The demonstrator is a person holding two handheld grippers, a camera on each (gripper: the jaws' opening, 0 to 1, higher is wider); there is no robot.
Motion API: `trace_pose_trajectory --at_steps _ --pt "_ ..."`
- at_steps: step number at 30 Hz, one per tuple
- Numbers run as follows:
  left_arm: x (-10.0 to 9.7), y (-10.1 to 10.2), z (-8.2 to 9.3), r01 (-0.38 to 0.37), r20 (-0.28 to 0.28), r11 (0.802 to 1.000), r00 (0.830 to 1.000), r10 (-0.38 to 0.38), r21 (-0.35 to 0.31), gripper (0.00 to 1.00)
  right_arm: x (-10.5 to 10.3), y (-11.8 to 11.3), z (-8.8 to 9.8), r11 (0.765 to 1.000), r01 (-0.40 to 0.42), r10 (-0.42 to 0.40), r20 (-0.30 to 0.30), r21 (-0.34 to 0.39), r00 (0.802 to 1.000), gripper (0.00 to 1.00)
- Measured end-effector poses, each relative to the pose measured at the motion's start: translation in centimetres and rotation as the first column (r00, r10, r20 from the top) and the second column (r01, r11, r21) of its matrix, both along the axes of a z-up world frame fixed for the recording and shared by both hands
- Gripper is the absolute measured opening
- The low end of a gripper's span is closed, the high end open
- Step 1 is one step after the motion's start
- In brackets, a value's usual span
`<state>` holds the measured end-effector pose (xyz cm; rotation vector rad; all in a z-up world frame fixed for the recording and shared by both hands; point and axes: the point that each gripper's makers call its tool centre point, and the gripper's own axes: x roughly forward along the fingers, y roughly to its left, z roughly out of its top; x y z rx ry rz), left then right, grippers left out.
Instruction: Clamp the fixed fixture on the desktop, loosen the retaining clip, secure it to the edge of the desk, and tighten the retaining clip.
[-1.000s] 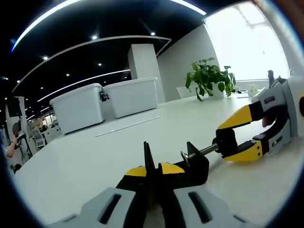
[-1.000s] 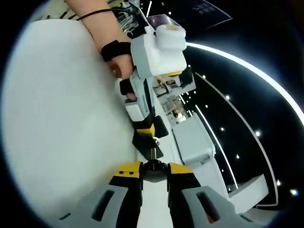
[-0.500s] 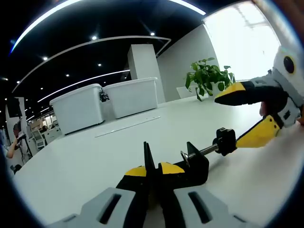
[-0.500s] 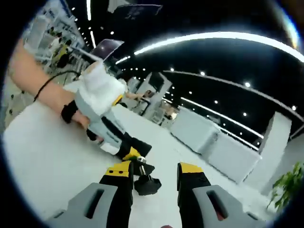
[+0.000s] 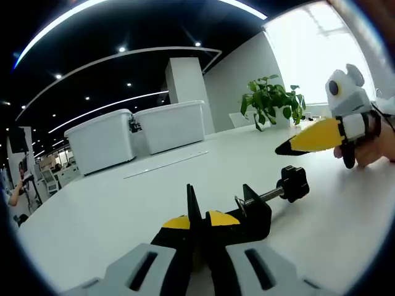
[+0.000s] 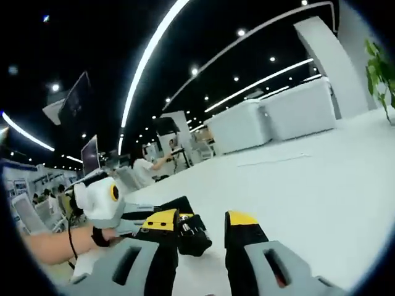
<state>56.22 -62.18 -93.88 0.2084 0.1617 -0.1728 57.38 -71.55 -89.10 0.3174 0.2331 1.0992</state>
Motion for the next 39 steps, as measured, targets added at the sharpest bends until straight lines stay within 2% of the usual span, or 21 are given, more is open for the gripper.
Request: trace_pose_trajectory --at_steps 1,5,8,11,14,16,18,30,35,39 --pt "0.0 0.0 0.0 0.0 0.0 1.0 1.0 0.0 0.0 0.08 -0.1 0.1 0.1 1.0 -0.012 0.012 -0.008 0.01 1.0 0.26" --pt "0.0 0.0 0.0 0.0 0.0 1.0 1.0 0.0 0.0 0.08 -1.0 0.8 -0.8 0.997 -0.057 0.058 0.019 -0.055 0.998 0.28" --pt "0.0 0.0 0.0 0.0 0.0 1.0 1.0 0.0 0.001 0.08 -1.4 1.0 -0.8 0.996 -0.066 0.069 0.033 -0.063 0.997 0.28" --pt "0.0 0.0 0.0 0.0 0.0 1.0 1.0 0.0 0.001 0.08 -1.3 1.1 -1.8 0.992 -0.058 0.062 0.032 -0.111 0.998 0.25" --pt "0.1 0.0 0.0 0.002 0.001 1.0 1.0 -0.002 0.002 0.08 -2.2 1.5 -2.6 0.984 -0.087 0.095 0.047 -0.153 0.994 0.23" --pt "0.0 0.0 0.0 0.002 0.001 1.0 1.0 -0.002 0.003 0.08 -2.0 1.6 -2.9 0.98 -0.073 0.089 0.083 -0.184 0.993 0.21" --pt "0.0 0.0 0.0 0.001 0.001 1.0 1.0 -0.001 0.003 0.08 -2.1 1.5 -2.9 0.983 -0.079 0.088 0.049 -0.167 0.995 0.21" --pt "0.1 0.0 0.0 0.002 0.001 1.0 1.0 -0.002 0.004 0.08 -2.1 1.5 -2.8 0.985 -0.082 0.088 0.031 -0.149 0.996 0.2" --pt "0.2 0.0 0.0 0.001 0.001 1.0 1.0 -0.001 0.004 0.08 -2.2 1.6 -2.8 0.982 -0.076 0.09 0.076 -0.171 0.993 0.2" --pt "0.1 0.0 0.0 0.001 0.002 1.0 1.0 -0.001 0.004 0.08 -2.3 1.6 -2.8 0.981 -0.074 0.091 0.088 -0.179 0.992 0.19"
